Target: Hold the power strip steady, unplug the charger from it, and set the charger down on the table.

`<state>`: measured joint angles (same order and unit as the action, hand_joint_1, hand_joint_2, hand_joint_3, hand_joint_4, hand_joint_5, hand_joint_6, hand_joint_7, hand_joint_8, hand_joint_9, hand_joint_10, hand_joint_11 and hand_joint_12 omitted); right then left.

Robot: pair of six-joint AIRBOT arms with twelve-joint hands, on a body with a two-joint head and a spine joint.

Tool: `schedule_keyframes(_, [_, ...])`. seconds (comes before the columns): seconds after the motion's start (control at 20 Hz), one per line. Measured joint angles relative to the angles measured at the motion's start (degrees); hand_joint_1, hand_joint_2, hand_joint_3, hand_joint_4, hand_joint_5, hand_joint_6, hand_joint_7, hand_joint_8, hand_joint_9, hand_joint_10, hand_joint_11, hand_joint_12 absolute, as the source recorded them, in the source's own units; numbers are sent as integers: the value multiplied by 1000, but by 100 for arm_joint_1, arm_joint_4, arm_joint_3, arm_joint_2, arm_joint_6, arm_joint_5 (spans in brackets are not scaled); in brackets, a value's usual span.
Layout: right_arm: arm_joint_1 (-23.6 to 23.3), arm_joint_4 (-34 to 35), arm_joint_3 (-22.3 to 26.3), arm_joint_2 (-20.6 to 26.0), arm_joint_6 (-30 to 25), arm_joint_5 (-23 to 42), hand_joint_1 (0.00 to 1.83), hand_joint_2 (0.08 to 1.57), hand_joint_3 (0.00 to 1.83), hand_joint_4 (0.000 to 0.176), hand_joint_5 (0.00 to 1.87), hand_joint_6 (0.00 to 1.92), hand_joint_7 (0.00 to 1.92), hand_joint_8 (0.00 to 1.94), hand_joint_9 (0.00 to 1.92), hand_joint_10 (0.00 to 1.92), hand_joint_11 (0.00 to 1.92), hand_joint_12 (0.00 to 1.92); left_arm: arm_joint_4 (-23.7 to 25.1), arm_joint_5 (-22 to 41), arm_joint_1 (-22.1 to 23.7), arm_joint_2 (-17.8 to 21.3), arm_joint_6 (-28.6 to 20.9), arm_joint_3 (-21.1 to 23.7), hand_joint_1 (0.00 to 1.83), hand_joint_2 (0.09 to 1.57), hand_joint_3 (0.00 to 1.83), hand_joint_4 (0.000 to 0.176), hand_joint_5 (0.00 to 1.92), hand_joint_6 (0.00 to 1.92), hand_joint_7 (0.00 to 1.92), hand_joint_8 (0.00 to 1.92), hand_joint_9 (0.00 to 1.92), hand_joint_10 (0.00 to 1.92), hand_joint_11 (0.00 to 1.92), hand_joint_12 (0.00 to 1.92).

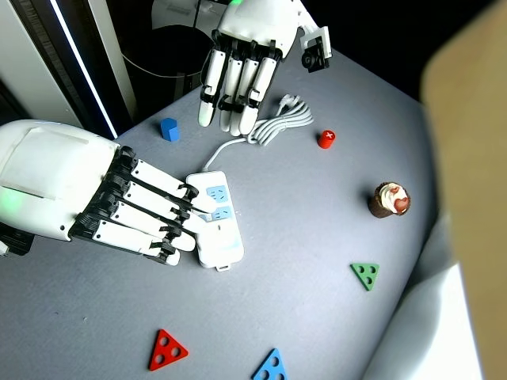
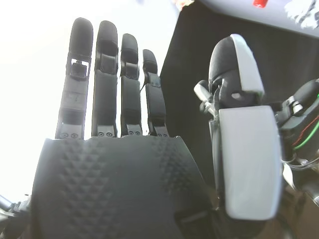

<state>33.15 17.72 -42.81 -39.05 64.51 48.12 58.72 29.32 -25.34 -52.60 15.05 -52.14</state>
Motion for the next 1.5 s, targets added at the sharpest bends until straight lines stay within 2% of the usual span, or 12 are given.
schedule_keyframes(0.5, [0, 22, -17, -4, 2, 28, 0, 1030, 4, 0, 156, 1, 187, 0, 184, 1, 173, 59, 15, -439, -136, -87, -166, 13, 0, 1003, 0, 0, 119, 1, 137, 1, 124, 2, 54, 169])
schedule_keyframes(0.7, [0, 35, -17, -39, 2, 42, 0, 1030, 2, 0, 163, 3, 198, 4, 194, 6, 179, 57, -9, -656, -293, -269, -214, 20, 0, 1003, 0, 0, 112, 0, 125, 0, 103, 0, 33, 152])
schedule_keyframes(1.15, [-76, 822, -17, -79, 76, 59, 0, 1053, 8, 0, 159, 3, 197, 5, 197, 3, 192, 52, -111, -1165, -566, -940, -271, -131, 0, 1013, 1, 0, 105, 0, 122, 0, 104, 0, 39, 142])
schedule_keyframes(1.5, [-190, 1655, -15, -315, 629, 90, 247, 1088, 7, 0, 187, 2, 247, 8, 246, 9, 253, 62, -127, -1296, -837, -1270, -286, -479, 0, 1018, 2, 0, 119, 5, 139, 7, 119, 6, 60, 141])
